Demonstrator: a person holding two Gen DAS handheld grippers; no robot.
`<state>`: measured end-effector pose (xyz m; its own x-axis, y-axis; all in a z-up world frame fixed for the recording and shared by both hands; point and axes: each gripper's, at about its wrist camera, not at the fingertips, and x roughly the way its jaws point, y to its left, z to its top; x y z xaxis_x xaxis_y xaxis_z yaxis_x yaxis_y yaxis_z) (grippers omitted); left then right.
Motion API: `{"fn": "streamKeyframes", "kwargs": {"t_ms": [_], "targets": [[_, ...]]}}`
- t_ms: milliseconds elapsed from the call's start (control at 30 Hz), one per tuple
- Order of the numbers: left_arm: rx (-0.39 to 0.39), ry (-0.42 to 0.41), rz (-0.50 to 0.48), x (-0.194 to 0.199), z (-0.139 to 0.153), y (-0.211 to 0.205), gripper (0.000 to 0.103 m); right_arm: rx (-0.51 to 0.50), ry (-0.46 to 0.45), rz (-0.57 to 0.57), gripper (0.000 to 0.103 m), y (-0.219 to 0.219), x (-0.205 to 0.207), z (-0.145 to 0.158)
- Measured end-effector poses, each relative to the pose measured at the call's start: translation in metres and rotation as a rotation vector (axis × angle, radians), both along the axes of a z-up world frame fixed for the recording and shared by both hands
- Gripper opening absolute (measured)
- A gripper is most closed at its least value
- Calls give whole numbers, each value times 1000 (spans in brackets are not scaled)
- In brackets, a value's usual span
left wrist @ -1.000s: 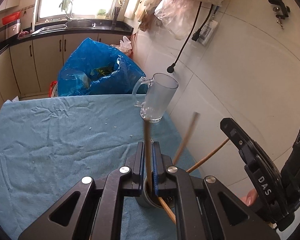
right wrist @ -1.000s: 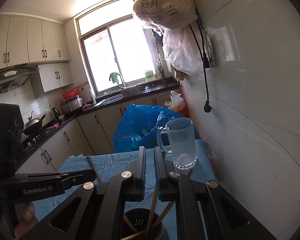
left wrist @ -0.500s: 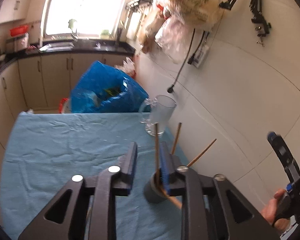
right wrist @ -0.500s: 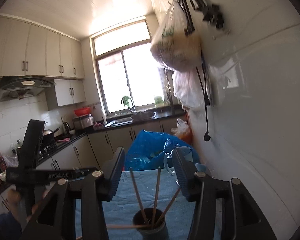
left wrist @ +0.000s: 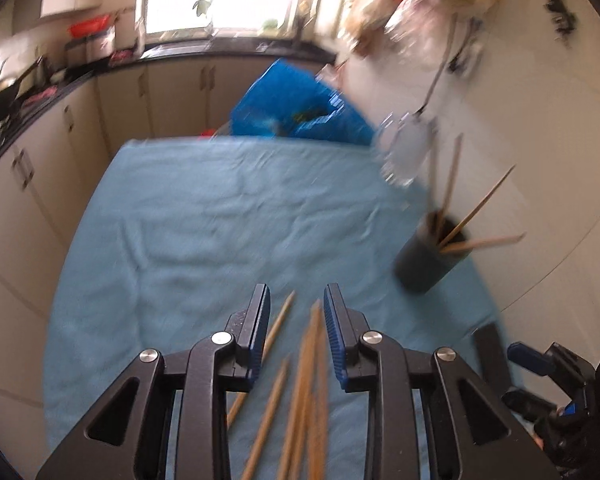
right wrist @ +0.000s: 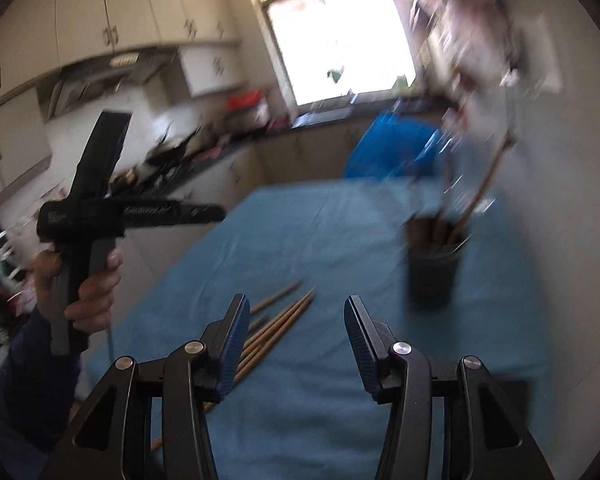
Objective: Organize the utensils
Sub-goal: 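Move both open tools back toward the remaining chopsticks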
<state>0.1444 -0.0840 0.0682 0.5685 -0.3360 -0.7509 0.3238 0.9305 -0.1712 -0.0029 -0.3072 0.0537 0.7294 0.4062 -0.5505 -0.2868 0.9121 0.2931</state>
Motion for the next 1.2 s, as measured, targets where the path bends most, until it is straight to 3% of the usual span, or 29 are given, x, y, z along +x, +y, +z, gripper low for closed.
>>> {"fn": "streamKeyframes", "kwargs": {"t_ms": [167,233,300,533,667,833,1033,1200], "targets": [[37,85,54,-8,-41,31,26,-26,176,72,49,40,34,-35],[34,126,69,-10,-57,41,26,-68,223,72,36,52,50,-44],[32,155,84,-11,-68,47,26,-91,286,52,33,63,68,-55],[23,180,95,-15,-81,61,26,-65,465,-51,17,70,131,-94],[11,186,93,-15,-84,69,26,-21,541,-100,15,68,157,-111],[-1,196,93,-13,-88,76,26,-15,562,-113,13,73,167,-119],[4,226,78,-4,-93,74,26,-172,570,-95,10,85,169,-112],[64,242,6,13,-95,51,27,-286,573,-95,10,69,160,-111]]}}
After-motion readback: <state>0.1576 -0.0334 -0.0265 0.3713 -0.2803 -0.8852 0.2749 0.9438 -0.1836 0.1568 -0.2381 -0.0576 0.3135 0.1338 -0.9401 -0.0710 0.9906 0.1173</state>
